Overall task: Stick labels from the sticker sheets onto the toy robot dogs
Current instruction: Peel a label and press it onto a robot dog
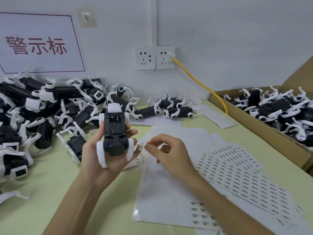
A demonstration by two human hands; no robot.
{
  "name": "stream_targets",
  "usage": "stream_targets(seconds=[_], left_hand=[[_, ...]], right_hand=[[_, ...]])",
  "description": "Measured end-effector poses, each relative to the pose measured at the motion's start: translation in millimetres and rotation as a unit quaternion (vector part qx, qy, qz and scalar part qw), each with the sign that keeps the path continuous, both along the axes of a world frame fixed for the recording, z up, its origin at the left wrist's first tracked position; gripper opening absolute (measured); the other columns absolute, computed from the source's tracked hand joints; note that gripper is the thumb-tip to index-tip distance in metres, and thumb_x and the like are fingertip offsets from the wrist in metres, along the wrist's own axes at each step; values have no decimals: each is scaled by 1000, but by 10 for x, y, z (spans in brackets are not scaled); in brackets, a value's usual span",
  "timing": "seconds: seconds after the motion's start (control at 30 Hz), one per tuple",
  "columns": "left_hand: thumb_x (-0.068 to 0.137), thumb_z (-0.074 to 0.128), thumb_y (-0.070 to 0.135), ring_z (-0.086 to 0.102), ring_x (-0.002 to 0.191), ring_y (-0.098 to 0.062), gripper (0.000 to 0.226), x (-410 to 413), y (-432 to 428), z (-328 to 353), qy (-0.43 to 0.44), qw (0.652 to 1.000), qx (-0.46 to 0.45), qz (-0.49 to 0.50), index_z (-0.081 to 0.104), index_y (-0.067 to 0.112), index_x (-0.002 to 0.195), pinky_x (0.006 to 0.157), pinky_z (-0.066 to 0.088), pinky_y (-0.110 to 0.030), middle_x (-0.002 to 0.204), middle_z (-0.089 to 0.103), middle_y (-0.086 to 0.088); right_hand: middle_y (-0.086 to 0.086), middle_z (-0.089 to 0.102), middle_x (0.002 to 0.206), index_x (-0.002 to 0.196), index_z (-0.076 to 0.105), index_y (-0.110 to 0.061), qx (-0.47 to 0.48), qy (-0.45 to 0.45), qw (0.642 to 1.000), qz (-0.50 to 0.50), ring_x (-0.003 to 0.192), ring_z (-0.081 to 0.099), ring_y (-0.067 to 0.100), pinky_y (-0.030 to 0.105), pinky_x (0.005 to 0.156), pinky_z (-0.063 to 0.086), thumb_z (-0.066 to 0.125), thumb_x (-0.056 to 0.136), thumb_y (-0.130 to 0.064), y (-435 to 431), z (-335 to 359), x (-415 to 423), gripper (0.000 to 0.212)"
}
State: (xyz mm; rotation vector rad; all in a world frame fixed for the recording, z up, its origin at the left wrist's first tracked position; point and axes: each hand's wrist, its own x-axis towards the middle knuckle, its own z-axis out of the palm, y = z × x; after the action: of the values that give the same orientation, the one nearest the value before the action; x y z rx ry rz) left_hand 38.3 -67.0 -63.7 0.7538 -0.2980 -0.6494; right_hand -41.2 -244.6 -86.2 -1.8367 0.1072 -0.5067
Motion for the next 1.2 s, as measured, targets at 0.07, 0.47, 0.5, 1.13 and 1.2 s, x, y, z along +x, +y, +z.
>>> stream_targets(seconds=[0.07, 0.47, 0.5, 1.13, 1.2], left_hand=[[96, 62, 53, 64, 84, -27, 49, -27, -23, 5, -8, 999, -4, 34, 74, 9, 113, 85, 58, -40, 108, 69, -17], [98, 48, 55, 70, 87, -27, 51, -169, -80, 66, -97, 988, 42, 110, 78, 14, 105, 74, 60, -31, 107, 72, -15], [98, 46, 55, 70, 86, -26, 52, -180, -87, 69, -108, 987, 51, 112, 79, 15, 104, 72, 60, -31, 106, 73, -15], [90, 60, 49, 75, 82, -32, 43, -239, -187, -19, -242, 950, 135, 147, 81, 12, 91, 72, 61, -36, 96, 75, -20], [78, 74, 65, 74, 83, -34, 55, -259, -189, -11, -266, 944, 137, 139, 80, 13, 92, 76, 59, -40, 96, 74, -19]], right_hand=[[-5, 71, 75, 81, 75, -21, 60, 26, 998, 18, 52, 60, 15, 23, 58, 45, 68, 97, -26, 0, 26, 0, 18], [6, 71, 82, 86, 79, -13, 299, 123, 938, 123, 61, 61, 17, 22, 60, 47, 68, 96, -23, -30, 87, -23, 18], [5, 70, 82, 86, 79, -13, 311, 130, 933, 131, 61, 61, 16, 22, 59, 47, 69, 95, -23, -35, 85, -24, 17], [1, 69, 73, 76, 80, -20, 334, 132, 922, 147, 57, 60, 12, 21, 57, 49, 72, 90, -12, -8, -18, 8, 18], [1, 70, 73, 76, 80, -20, 326, 126, 927, 140, 57, 61, 12, 21, 58, 49, 73, 90, -12, -17, -30, 11, 17]])
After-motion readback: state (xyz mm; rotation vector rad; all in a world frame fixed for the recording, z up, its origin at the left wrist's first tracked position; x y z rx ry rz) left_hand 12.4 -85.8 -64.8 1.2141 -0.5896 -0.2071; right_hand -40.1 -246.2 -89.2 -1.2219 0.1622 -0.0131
